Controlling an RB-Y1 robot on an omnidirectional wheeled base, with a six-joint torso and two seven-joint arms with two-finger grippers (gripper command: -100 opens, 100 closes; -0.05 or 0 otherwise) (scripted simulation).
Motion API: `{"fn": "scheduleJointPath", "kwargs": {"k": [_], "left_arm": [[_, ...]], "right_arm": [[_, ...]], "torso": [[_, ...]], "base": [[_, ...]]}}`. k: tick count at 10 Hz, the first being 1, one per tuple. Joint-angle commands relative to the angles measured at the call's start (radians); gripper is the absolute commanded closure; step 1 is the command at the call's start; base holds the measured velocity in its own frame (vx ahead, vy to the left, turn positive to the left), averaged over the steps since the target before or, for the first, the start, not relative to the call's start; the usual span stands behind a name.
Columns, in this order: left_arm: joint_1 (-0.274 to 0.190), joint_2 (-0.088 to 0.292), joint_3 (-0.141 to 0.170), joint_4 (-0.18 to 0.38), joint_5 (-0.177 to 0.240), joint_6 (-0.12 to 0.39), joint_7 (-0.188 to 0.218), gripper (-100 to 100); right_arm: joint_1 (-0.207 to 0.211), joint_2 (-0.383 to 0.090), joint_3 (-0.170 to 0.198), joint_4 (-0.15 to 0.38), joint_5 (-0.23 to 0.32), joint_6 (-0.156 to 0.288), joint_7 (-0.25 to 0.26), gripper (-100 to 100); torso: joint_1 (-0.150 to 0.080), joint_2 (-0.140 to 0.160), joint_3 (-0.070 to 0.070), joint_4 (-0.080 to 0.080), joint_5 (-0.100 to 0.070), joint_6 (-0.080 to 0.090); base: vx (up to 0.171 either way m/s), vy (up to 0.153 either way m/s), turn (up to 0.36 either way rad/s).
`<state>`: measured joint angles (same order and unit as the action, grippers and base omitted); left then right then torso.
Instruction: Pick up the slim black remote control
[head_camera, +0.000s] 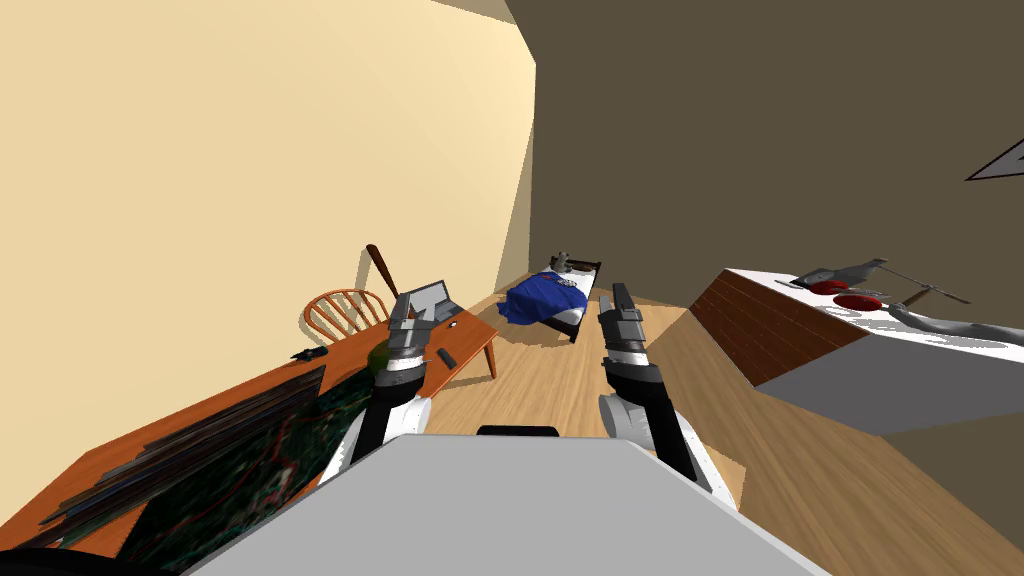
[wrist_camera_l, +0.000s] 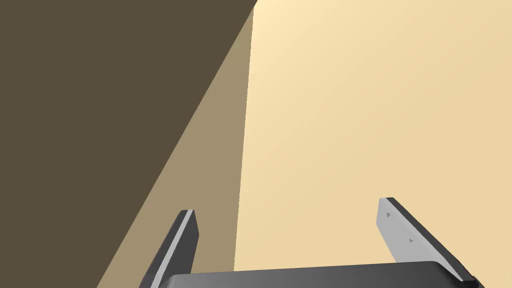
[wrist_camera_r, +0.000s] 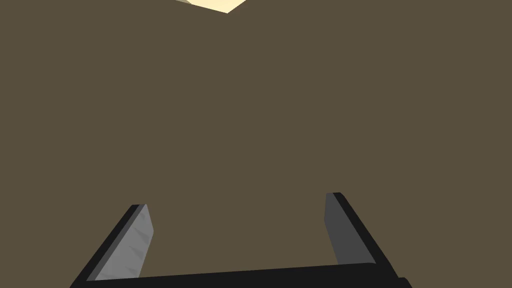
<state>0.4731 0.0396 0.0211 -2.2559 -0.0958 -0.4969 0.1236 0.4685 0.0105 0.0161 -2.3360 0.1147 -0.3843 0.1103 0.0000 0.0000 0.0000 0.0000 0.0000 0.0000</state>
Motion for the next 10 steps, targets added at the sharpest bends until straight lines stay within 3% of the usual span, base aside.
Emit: {"fn": "scheduleJointPath", "kwargs": {"k": [1, 5, 6, 8, 9, 10], "left_arm": [[0.008, 0.031, -0.007, 0.019, 0.0, -0.001, 0.002, -100], [0.058, 0.149, -0.042, 0.127, -0.001, -0.01, 0.011, -100], [0.058, 0.154, -0.042, 0.127, -0.001, -0.01, 0.011, -100], [0.096, 0.218, -0.068, 0.204, -0.002, -0.017, 0.018, -100], [0.096, 0.235, -0.068, 0.206, -0.002, -0.017, 0.018, -100], [0.117, 0.277, -0.082, 0.245, -0.002, -0.021, 0.022, -100]], "right_arm": [[0.0, 0.0, 0.0, 0.0, 0.0, 0.0, 0.0, 0], [0.0, 0.0, 0.0, 0.0, 0.0, 0.0, 0.0, 0], [0.0, 0.0, 0.0, 0.0, 0.0, 0.0, 0.0, 0], [0.0, 0.0, 0.0, 0.0, 0.0, 0.0, 0.0, 0], [0.0, 0.0, 0.0, 0.0, 0.0, 0.0, 0.0, 0], [0.0, 0.0, 0.0, 0.0, 0.0, 0.0, 0.0, 0]], "torso": [[0.0, 0.0, 0.0, 0.0, 0.0, 0.0], [-0.007, -0.002, -0.001, -0.001, -0.002, 0.0], [-0.009, -0.003, -0.002, -0.001, -0.002, 0.0], [-0.006, -0.002, -0.001, 0.0, -0.001, 0.0], [-0.008, -0.001, -0.001, 0.0, -0.002, 0.0], [-0.007, -0.001, -0.001, 0.0, -0.002, 0.0]], "base": [[0.013, -0.027, -0.001], [0.036, -0.106, 0.006], [0.035, -0.093, 0.01], [0.02, -0.106, 0.002], [0.02, -0.113, 0.017], [0.023, -0.111, 0.006]]}}
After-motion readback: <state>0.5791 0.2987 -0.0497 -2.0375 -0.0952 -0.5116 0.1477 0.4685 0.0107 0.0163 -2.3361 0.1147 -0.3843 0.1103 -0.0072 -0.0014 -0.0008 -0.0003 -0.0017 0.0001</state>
